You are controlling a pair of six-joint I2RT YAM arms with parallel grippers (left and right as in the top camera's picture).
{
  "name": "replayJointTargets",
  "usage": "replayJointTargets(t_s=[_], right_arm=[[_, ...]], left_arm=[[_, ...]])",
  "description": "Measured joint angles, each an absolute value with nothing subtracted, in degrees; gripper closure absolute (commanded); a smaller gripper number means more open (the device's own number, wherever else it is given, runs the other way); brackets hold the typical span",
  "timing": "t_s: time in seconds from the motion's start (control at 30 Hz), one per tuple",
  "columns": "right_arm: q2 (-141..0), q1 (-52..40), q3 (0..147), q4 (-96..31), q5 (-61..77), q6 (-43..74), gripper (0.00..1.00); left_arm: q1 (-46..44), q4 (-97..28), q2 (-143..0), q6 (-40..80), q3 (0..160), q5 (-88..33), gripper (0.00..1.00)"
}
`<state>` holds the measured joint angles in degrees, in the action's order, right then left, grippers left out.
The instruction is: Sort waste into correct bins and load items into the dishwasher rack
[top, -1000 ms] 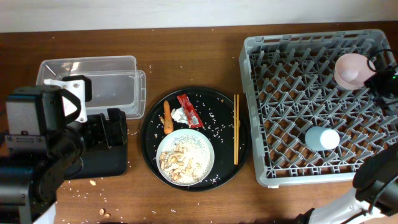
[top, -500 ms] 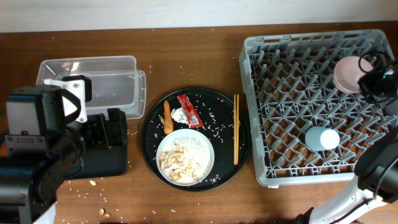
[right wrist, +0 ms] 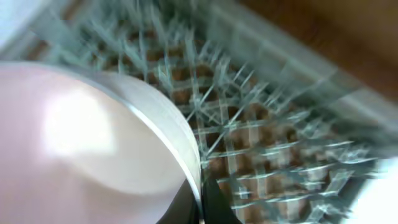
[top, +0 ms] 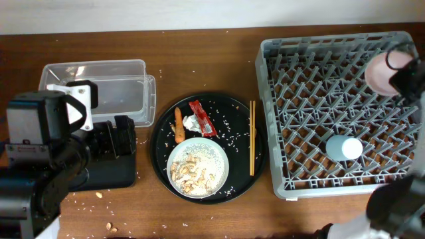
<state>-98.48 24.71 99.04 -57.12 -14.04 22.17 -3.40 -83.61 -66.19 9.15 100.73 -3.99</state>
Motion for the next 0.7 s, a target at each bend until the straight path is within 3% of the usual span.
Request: replayJointTargets(t_s=[0.13,0.3,0.7], right_arm=[[-91.0,9.67,99.42,-57.3,-39.22,20.27,0.96],[-94.52,-3.95,99.24,-57.45,-59.79,19.05,0.96],[-113.6,-11.07,98.87,-61.06,-74.24,16.01,0.96]], left_arm=[[-3.4,-83.64,-66.19,9.15,100.73,-3.97,0.01],[-3.4,-83.64,-66.19,9.15,100.73,-3.99,0.01],[-3.4,-83.64,-66.19,9.15,100.73,-3.97,0.01]])
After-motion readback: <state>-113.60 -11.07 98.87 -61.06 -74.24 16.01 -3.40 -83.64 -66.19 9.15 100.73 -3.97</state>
